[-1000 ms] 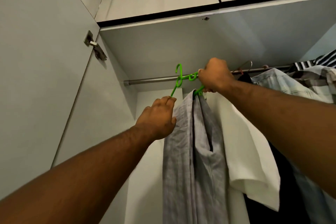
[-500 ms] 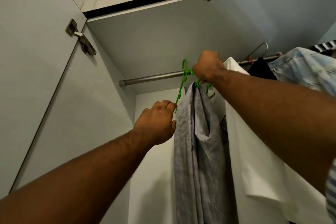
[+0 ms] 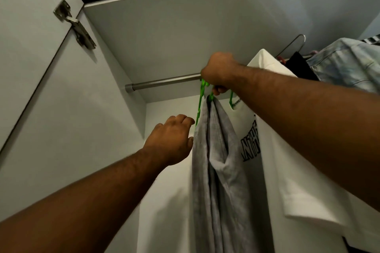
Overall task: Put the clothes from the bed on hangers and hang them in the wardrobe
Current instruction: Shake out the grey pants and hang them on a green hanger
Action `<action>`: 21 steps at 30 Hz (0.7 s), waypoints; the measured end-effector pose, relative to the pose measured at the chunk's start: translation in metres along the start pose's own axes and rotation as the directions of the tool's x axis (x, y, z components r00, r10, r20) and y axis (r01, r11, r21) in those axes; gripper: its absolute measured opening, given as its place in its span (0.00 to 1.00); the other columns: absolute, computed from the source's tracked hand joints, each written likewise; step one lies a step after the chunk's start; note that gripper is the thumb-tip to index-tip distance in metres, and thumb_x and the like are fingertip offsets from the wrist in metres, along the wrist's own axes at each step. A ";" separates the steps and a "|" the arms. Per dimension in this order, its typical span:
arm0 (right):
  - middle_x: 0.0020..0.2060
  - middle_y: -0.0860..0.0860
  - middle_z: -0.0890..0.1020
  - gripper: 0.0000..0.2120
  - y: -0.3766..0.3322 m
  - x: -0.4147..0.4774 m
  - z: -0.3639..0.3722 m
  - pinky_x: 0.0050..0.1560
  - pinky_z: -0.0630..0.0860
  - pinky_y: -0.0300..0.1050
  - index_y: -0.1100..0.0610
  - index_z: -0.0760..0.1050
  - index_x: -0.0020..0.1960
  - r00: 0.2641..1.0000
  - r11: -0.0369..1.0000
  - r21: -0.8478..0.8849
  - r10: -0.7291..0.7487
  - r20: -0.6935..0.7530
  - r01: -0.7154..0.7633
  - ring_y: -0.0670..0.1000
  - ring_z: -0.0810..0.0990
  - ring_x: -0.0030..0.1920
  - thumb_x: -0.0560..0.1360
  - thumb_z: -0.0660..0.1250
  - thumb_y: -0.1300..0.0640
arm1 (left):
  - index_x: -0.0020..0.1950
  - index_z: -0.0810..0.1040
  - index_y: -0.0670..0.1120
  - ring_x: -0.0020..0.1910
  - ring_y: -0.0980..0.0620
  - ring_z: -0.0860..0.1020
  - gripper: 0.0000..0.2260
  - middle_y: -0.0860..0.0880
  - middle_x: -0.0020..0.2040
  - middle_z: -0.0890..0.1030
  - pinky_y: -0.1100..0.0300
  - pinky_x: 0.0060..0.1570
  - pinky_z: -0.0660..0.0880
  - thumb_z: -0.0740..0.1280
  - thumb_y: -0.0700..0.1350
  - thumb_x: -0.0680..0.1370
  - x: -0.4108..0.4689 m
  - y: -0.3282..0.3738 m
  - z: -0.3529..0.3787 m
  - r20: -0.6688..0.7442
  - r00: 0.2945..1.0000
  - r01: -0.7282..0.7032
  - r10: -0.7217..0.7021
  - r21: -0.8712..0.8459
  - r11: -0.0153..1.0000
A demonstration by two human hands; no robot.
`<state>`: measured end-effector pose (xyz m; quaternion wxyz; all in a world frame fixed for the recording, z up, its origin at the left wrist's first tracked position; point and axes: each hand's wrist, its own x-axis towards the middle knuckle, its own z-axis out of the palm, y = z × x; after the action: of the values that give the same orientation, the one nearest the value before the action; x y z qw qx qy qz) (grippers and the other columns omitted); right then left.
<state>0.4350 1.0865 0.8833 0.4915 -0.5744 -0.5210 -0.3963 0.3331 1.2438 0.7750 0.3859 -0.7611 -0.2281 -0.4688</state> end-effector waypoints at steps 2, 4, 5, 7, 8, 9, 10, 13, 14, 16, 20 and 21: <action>0.32 0.54 0.76 0.08 -0.003 0.002 0.006 0.26 0.81 0.42 0.60 0.71 0.41 0.998 0.998 -0.054 -0.032 -0.048 0.029 0.54 0.82 0.33 0.79 0.63 0.63 | 0.77 0.62 0.52 0.72 0.49 0.66 0.23 0.51 0.76 0.66 0.47 0.67 0.71 0.58 0.55 0.83 -0.002 0.001 0.004 0.003 1.000 -0.006 0.006 -0.012 1.000; 0.33 0.54 0.78 0.06 -0.003 0.005 0.007 0.42 0.85 0.48 0.61 0.71 0.44 0.995 0.987 -0.155 -0.055 -0.080 0.042 0.56 0.85 0.40 0.80 0.64 0.63 | 0.77 0.62 0.52 0.72 0.50 0.67 0.23 0.51 0.76 0.66 0.48 0.66 0.71 0.59 0.55 0.83 -0.005 0.000 0.010 0.006 1.000 -0.008 0.008 -0.005 1.000; 0.34 0.54 0.78 0.06 -0.003 0.005 0.005 0.47 0.84 0.49 0.61 0.71 0.44 0.995 0.982 -0.184 -0.052 -0.085 0.036 0.56 0.85 0.42 0.80 0.64 0.63 | 0.77 0.62 0.52 0.72 0.50 0.67 0.23 0.52 0.75 0.66 0.48 0.66 0.71 0.59 0.54 0.83 -0.006 -0.002 0.013 0.007 1.000 -0.005 0.005 0.001 1.000; 0.32 0.54 0.77 0.10 -0.004 0.006 0.002 0.45 0.84 0.47 0.61 0.70 0.39 0.995 0.975 -0.221 -0.054 -0.085 0.034 0.55 0.84 0.40 0.80 0.63 0.64 | 0.77 0.62 0.52 0.72 0.50 0.67 0.22 0.52 0.75 0.66 0.48 0.65 0.72 0.60 0.54 0.83 -0.010 -0.005 0.017 0.009 1.000 0.009 -0.009 0.012 1.000; 0.28 0.53 0.76 0.12 -0.007 0.007 0.002 0.38 0.82 0.44 0.60 0.69 0.37 0.994 0.968 -0.247 -0.065 -0.083 0.043 0.53 0.83 0.34 0.79 0.63 0.65 | 0.77 0.62 0.52 0.72 0.50 0.67 0.22 0.52 0.75 0.66 0.48 0.65 0.72 0.60 0.54 0.83 -0.011 -0.008 0.019 0.010 1.000 0.017 -0.017 0.016 1.000; 0.24 0.52 0.75 0.13 -0.011 0.006 0.003 0.30 0.78 0.40 0.60 0.69 0.35 0.994 0.969 -0.242 -0.070 -0.078 0.049 0.50 0.80 0.27 0.78 0.62 0.65 | 0.76 0.62 0.52 0.71 0.50 0.67 0.22 0.52 0.75 0.66 0.48 0.65 0.72 0.59 0.54 0.83 -0.013 -0.009 0.021 0.015 1.000 0.023 -0.023 0.022 0.999; 0.22 0.52 0.75 0.12 -0.016 0.004 0.004 0.23 0.75 0.38 0.60 0.69 0.35 0.995 0.971 -0.229 -0.079 -0.062 0.063 0.48 0.76 0.21 0.78 0.61 0.65 | 0.76 0.62 0.52 0.71 0.50 0.67 0.22 0.52 0.75 0.66 0.49 0.65 0.72 0.59 0.54 0.83 -0.014 -0.010 0.023 0.020 0.999 0.027 -0.028 0.030 0.999; 0.33 0.51 0.78 0.05 -0.025 0.002 0.012 0.32 0.79 0.41 0.63 0.76 0.48 0.989 0.972 -0.194 -0.145 -0.035 0.136 0.51 0.79 0.30 0.79 0.62 0.64 | 0.76 0.63 0.52 0.71 0.50 0.68 0.22 0.52 0.75 0.67 0.49 0.63 0.72 0.59 0.54 0.83 -0.013 -0.012 0.027 0.022 0.999 0.045 -0.046 0.028 0.999; 0.39 0.52 0.78 0.06 -0.028 0.002 0.016 0.39 0.81 0.43 0.63 0.76 0.53 0.986 0.972 -0.175 -0.163 -0.041 0.154 0.52 0.79 0.37 0.80 0.62 0.63 | 0.76 0.63 0.52 0.70 0.50 0.68 0.22 0.52 0.74 0.67 0.49 0.63 0.72 0.59 0.53 0.83 -0.010 -0.012 0.027 0.014 0.999 0.051 -0.052 0.025 0.998; 0.47 0.55 0.79 0.06 -0.038 -0.001 0.024 0.40 0.81 0.39 0.61 0.76 0.55 0.981 0.973 -0.140 -0.190 -0.038 0.183 0.53 0.81 0.40 0.81 0.62 0.62 | 0.74 0.66 0.50 0.65 0.49 0.71 0.20 0.50 0.70 0.71 0.49 0.60 0.73 0.60 0.53 0.82 -0.004 -0.011 0.024 0.009 0.997 0.072 -0.072 0.012 0.997; 0.60 0.57 0.81 0.05 -0.057 -0.001 0.033 0.53 0.80 0.43 0.58 0.76 0.54 0.983 0.981 -0.078 -0.181 -0.012 0.179 0.57 0.83 0.58 0.81 0.62 0.60 | 0.61 0.72 0.44 0.49 0.50 0.72 0.16 0.46 0.57 0.75 0.52 0.48 0.74 0.63 0.55 0.81 0.005 -0.009 0.017 -0.015 0.994 0.105 -0.105 -0.010 0.994; 0.59 0.57 0.81 0.04 -0.059 -0.001 0.034 0.54 0.80 0.45 0.58 0.73 0.48 0.984 0.983 -0.054 -0.177 0.007 0.177 0.57 0.82 0.58 0.81 0.62 0.58 | 0.60 0.72 0.44 0.50 0.49 0.73 0.16 0.46 0.56 0.75 0.52 0.47 0.75 0.63 0.54 0.81 0.005 -0.010 0.016 -0.016 0.993 0.113 -0.113 -0.014 0.993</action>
<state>0.3742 1.1179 0.8847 0.4378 -0.5396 -0.5594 -0.4519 0.3369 1.2628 0.7788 0.3556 -0.7455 -0.2646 -0.4978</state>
